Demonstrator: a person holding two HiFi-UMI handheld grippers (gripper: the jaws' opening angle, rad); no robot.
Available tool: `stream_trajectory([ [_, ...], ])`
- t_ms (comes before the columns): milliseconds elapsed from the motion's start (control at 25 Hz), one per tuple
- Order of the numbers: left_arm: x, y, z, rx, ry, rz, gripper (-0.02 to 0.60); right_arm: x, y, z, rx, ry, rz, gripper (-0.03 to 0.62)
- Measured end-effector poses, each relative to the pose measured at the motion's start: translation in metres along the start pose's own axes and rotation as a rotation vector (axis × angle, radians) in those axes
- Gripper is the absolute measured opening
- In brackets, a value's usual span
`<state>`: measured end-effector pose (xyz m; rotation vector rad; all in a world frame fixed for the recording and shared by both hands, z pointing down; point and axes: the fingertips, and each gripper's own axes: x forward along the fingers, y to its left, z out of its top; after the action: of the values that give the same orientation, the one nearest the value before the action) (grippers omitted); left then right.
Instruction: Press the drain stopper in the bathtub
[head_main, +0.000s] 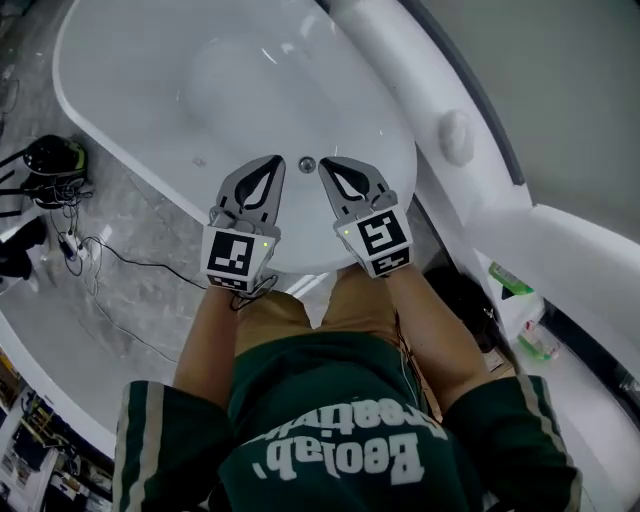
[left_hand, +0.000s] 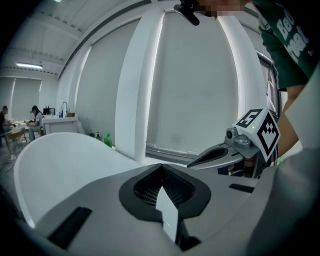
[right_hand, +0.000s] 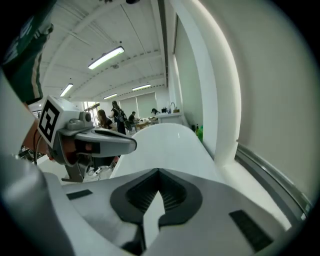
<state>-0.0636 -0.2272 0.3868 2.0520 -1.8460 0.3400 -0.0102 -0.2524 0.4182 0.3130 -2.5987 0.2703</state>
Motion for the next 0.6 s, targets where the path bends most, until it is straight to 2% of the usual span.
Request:
stream_trajectory([
  [160,-0.036,0.0,0.06,0.034,-0.072,0.002,0.009,-0.036,0.018,0.079,-0.003,-0.145,-0.032,0.009],
  [280,-0.063,-0.005,0.096,0.037,-0.119,0.005,0.009,-0.07,0.035,0.125,-0.015,-0.241,-0.04,0.009],
  [440,-0.095,-0.016,0.139,0.086,-0.19,-0.017,0.009,-0.111,0.055,0.171,-0.056,-0.345,-0.023,0.009],
  [600,-0.125,-0.013,0.168,0.094,-0.248,-0.007,0.009,-0.138,0.073,0.208,-0.102,-0.433,-0.037,0.009],
])
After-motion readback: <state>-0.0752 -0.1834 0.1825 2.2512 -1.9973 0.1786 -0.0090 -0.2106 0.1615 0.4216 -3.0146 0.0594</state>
